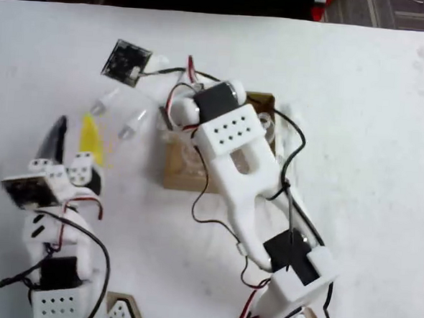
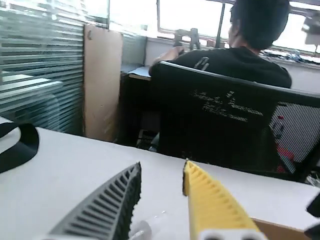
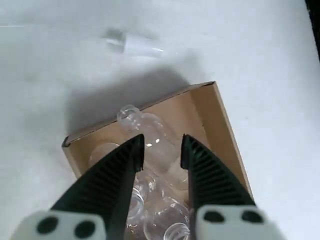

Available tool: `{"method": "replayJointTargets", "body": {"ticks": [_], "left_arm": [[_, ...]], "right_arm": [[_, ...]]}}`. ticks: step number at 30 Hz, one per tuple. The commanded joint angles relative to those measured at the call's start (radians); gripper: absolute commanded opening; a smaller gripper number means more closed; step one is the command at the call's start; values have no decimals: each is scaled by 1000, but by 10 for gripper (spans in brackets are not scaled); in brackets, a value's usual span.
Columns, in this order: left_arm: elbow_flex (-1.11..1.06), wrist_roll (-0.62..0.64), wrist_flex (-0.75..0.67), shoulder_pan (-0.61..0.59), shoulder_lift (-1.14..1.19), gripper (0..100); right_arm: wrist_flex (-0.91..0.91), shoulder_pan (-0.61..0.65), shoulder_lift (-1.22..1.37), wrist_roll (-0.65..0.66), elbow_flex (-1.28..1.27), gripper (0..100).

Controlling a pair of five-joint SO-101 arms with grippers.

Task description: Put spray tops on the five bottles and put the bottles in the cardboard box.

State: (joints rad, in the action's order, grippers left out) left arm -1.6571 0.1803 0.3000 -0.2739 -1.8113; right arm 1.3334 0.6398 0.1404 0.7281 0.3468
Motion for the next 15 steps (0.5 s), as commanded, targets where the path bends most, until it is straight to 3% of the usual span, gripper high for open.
{"method": "replayJointTargets", "body": {"ticks": [1, 4, 10, 15], "left_arm": [[48, 68, -32, -93, -12, 135], [48, 68, -31, -93, -12, 135], [51, 68, -31, -96, -12, 135], [51, 68, -28, -91, -12, 135]], "right_arm": [[12, 61, -21, 44, -35, 106], [-45, 71, -19, 43, -126, 128], [-150, 62, -21, 49, -259, 272], [-163, 62, -19, 51, -267, 243]]}}
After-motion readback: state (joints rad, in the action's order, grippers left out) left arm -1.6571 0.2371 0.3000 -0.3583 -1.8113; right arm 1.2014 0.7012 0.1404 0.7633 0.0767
